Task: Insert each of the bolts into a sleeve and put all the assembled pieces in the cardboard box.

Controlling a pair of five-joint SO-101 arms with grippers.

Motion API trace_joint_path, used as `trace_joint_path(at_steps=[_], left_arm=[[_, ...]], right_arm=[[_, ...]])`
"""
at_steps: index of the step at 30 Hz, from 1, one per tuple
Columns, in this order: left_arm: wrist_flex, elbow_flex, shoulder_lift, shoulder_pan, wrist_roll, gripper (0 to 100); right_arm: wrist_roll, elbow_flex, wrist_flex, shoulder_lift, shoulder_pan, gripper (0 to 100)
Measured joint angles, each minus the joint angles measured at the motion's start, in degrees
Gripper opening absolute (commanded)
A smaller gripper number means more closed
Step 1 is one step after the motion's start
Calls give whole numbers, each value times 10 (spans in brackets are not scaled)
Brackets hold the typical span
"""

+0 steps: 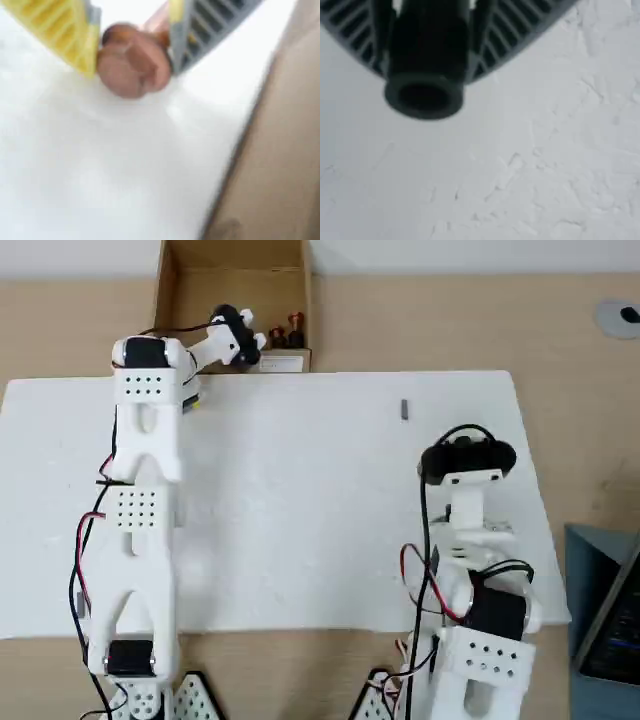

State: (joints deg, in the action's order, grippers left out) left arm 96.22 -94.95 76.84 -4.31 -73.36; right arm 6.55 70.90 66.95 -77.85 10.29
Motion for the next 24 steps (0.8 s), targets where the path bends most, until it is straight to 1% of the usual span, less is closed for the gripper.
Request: trace_joint_path(at_steps=[3, 6, 12, 19, 24], left_arm=[[27, 1, -8, 0, 0, 42], [35, 2, -14, 0, 0, 42], [39, 3, -33, 3, 1, 42], [39, 3, -62, 33, 26, 46], [40, 41, -63, 40, 28, 46]], right_arm=[[0, 0, 0, 0, 0, 10], [0, 0, 0, 0, 0, 10], [0, 0, 0, 0, 0, 10], [0, 0, 0, 0, 0, 10], [0, 0, 0, 0, 0, 10]])
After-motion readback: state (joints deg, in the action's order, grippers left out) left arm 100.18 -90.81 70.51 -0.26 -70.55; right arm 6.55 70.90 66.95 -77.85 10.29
